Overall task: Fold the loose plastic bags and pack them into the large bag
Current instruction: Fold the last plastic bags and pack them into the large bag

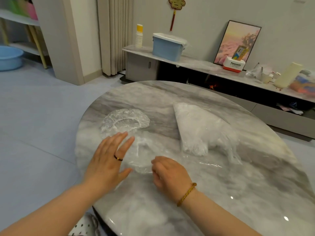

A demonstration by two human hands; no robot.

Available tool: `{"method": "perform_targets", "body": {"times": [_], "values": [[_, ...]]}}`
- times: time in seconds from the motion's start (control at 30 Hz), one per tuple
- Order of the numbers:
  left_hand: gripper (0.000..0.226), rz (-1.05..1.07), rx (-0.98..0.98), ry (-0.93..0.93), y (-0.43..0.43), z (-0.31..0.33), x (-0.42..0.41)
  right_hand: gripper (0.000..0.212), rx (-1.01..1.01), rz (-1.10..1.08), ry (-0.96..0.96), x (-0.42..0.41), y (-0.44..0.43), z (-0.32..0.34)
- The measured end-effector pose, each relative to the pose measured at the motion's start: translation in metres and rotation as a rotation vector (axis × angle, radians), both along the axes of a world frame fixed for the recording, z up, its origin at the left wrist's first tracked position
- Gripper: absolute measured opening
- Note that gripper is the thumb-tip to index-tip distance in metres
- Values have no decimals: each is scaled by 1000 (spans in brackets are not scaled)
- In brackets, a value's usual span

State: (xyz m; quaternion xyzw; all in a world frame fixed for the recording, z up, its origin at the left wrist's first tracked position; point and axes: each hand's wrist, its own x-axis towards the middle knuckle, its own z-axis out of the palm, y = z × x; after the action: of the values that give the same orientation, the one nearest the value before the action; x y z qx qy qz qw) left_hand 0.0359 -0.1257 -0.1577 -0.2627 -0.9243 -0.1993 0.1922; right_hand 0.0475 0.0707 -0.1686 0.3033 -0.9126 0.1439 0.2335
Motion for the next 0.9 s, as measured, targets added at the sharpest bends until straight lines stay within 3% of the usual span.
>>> {"method": "perform_targets", "body": {"times": [0.07, 0.17, 0.3, 0.37, 0.43, 0.47, 0.57, 0.67, 0.73, 0.77, 0.9], "values": [[67, -111, -172, -7, 6, -2, 14, 8, 13, 47, -55, 25, 4, -2], [25, -254, -351, -30, 13, -10, 35, 10, 18, 120, -149, 55, 12, -3], [35, -261, -399, -178, 12, -18, 49, 20, 167, 145, -245, 80, 27, -5], [33, -197, -374, -212, 9, -18, 52, 33, 222, 50, -306, 84, 33, -7], [27, -182, -295, -362, 7, -15, 54, 43, 243, -37, -350, 81, 37, -8], [36, -193, -273, -410, 9, -15, 53, 47, 253, -79, -379, 79, 37, -7], [62, -213, -304, -257, 11, -19, 50, 62, 288, -207, -401, 72, 38, 5], [32, -176, -311, -345, 13, -8, 50, 89, 440, -179, -493, 72, 42, 13], [15, -149, -366, -332, 9, -7, 46, 80, 490, -232, -597, 71, 46, 19], [21, -141, -391, -396, 9, -8, 45, 69, 495, -272, -631, 69, 48, 22], [29, -125, -530, -286, 12, -13, 41, 46, 462, -401, -677, 64, 54, 32]]}}
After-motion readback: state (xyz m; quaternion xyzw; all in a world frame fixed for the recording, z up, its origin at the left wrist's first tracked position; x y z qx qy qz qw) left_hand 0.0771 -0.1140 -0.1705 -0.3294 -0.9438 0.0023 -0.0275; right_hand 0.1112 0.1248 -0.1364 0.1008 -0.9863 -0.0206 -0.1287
